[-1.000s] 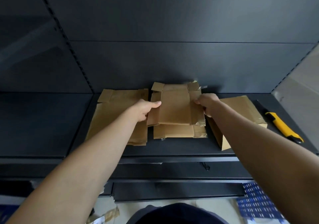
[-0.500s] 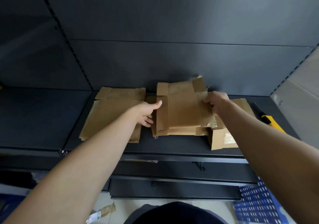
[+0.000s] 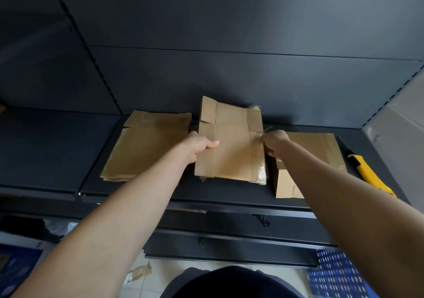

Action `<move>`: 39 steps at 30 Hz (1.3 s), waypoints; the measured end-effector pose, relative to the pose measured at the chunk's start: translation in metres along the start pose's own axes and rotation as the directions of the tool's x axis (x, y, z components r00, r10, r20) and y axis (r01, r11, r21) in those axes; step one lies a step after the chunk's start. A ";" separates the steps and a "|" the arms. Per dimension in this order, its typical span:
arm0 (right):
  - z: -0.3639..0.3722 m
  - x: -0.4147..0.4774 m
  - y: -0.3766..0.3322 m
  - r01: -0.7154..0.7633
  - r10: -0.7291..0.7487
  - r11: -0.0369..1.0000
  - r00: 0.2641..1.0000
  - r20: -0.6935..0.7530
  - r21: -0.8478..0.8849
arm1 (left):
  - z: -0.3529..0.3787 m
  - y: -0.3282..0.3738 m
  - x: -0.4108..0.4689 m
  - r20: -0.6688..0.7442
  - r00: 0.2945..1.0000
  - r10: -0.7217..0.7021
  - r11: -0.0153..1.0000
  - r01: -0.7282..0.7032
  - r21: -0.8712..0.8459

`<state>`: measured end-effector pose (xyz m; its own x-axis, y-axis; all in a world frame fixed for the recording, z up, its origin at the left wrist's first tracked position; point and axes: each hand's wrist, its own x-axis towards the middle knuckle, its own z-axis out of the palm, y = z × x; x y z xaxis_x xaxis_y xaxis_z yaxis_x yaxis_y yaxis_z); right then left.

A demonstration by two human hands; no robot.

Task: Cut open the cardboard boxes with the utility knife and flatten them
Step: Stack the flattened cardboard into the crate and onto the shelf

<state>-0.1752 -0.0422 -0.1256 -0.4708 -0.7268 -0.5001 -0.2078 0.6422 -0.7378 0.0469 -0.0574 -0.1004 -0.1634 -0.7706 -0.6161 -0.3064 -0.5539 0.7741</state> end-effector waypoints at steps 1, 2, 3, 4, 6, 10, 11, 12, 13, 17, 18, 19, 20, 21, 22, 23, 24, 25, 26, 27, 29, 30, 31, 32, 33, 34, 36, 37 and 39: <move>0.000 0.000 -0.003 -0.003 0.005 0.999 0.999 -0.048 0.038 | -0.010 0.006 -0.001 -0.035 0.999 0.033 0.999 -0.033 -0.008; 0.000 -0.002 -0.007 -0.001 0.006 0.998 0.997 -0.077 0.064 | -0.021 0.010 -0.002 -0.063 0.995 0.076 0.997 -0.076 0.005; 0.001 -0.003 -0.010 0.007 -0.002 0.998 0.997 -0.072 0.061 | -0.034 0.015 -0.003 -0.090 0.991 0.096 0.995 -0.096 0.012; 0.004 -0.003 -0.013 0.013 -0.011 0.999 0.999 -0.032 0.042 | -0.046 0.019 -0.007 -0.120 0.987 0.110 0.994 -0.109 0.014; 0.013 -0.005 -0.017 0.011 -0.010 1.000 0.998 0.058 -0.010 | -0.075 0.019 -0.009 -0.158 0.982 0.099 0.995 -0.097 0.017; 0.039 -0.008 -0.014 -0.044 0.062 0.995 0.977 0.204 -0.091 | -0.120 -0.005 -0.006 -0.203 0.979 0.016 1.000 -0.021 -0.022; 0.045 -0.006 -0.012 -0.032 0.064 0.987 0.977 0.202 -0.157 | -0.129 -0.015 -0.001 -0.222 0.975 -0.004 1.000 0.000 -0.018; 0.050 -0.005 -0.010 -0.014 0.061 0.971 0.980 0.191 -0.239 | -0.134 -0.023 -0.001 -0.232 0.973 -0.022 1.000 0.018 -0.018; 0.054 -0.004 -0.010 -0.004 0.065 0.946 0.982 0.177 -0.325 | -0.141 -0.032 0.003 -0.251 0.967 -0.039 0.999 0.037 -0.016; 0.071 0.001 -0.002 -0.020 0.106 0.777 0.989 0.100 -0.629 | -0.154 -0.050 0.004 -0.268 0.960 -0.078 0.997 0.072 -0.030; 0.076 0.002 0.001 -0.028 0.101 0.755 0.992 0.075 -0.655 | -0.153 -0.050 0.002 -0.271 0.959 -0.084 0.996 0.079 -0.031; 0.079 -0.001 0.001 -0.039 0.106 0.750 0.992 0.062 -0.660 | -0.154 -0.051 0.003 -0.264 0.961 -0.087 0.996 0.080 -0.039; 0.082 -0.002 0.002 -0.050 0.116 0.750 0.992 0.057 -0.660 | -0.153 -0.050 0.003 -0.255 0.963 -0.090 0.996 0.082 -0.042; 0.084 -0.003 0.001 -0.048 0.118 0.753 0.991 0.064 -0.656 | -0.154 -0.051 0.004 -0.249 0.964 -0.090 0.996 0.079 -0.052; 0.084 -0.004 0.000 -0.036 0.117 0.766 0.990 0.084 -0.641 | -0.153 -0.050 0.003 -0.244 0.966 -0.088 0.995 0.077 -0.057; 0.084 -0.003 -0.001 -0.026 0.118 0.802 0.986 0.116 -0.597 | -0.154 -0.049 0.005 -0.236 0.968 -0.086 0.996 0.075 -0.053; 0.083 -0.002 -0.003 -0.034 0.130 0.855 0.980 0.150 -0.518 | -0.154 -0.047 0.007 -0.222 0.971 -0.086 0.996 0.078 -0.046; 0.080 -0.004 -0.006 -0.056 0.140 0.909 0.975 0.175 -0.413 | -0.152 -0.045 0.009 -0.209 0.975 -0.077 0.997 0.069 -0.044; 0.074 -0.007 -0.010 -0.080 0.142 0.948 0.972 0.186 -0.307 | -0.149 -0.042 0.008 -0.199 0.978 -0.066 0.998 0.060 -0.037; 0.067 -0.009 -0.017 -0.091 0.130 0.972 0.975 0.177 -0.217 | -0.146 -0.037 0.009 -0.180 0.982 -0.049 0.998 0.044 -0.035; 0.045 -0.012 -0.033 -0.060 0.072 0.994 0.990 0.122 -0.093 | -0.138 -0.027 0.010 -0.139 0.990 -0.018 0.999 0.013 -0.031; 0.030 -0.013 -0.041 -0.042 0.046 0.997 0.996 0.070 -0.068 | -0.134 -0.022 0.010 -0.119 0.993 -0.008 0.999 0.004 -0.036; 0.012 -0.016 -0.049 -0.018 0.019 0.997 1.000 0.005 -0.073 | -0.129 -0.017 0.013 -0.102 0.995 0.004 0.999 -0.008 -0.043; -0.007 -0.019 -0.053 0.006 -0.013 0.995 0.997 -0.070 -0.102 | -0.123 -0.012 0.014 -0.086 0.996 0.015 0.999 -0.018 -0.040; -0.026 -0.022 -0.053 0.018 -0.039 0.990 0.988 -0.149 -0.140 | -0.116 -0.008 0.015 -0.068 0.997 0.025 0.999 -0.028 -0.044; -0.044 -0.025 -0.052 0.021 -0.054 0.987 0.977 -0.208 -0.157 | -0.107 -0.003 0.016 -0.050 0.998 0.028 0.999 -0.030 -0.036; -0.079 -0.028 -0.041 0.021 -0.055 0.992 0.962 -0.266 -0.126 | -0.090 0.002 0.020 -0.011 1.000 0.023 1.000 -0.023 -0.015; -0.097 -0.031 -0.034 0.007 -0.027 0.997 0.959 -0.283 -0.071 | -0.080 0.004 0.023 0.013 1.000 0.018 1.000 -0.018 -0.002; -0.126 -0.037 -0.019 -0.007 0.010 1.000 0.952 -0.305 0.010 | -0.065 0.005 0.029 0.037 0.999 0.000 0.999 -0.001 0.040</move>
<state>-0.2616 0.0027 -0.0359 -0.7122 -0.6113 -0.3451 -0.1954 0.6448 -0.7389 0.1020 -0.1026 -0.1050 -0.1977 -0.7585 -0.6210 -0.3435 -0.5397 0.7686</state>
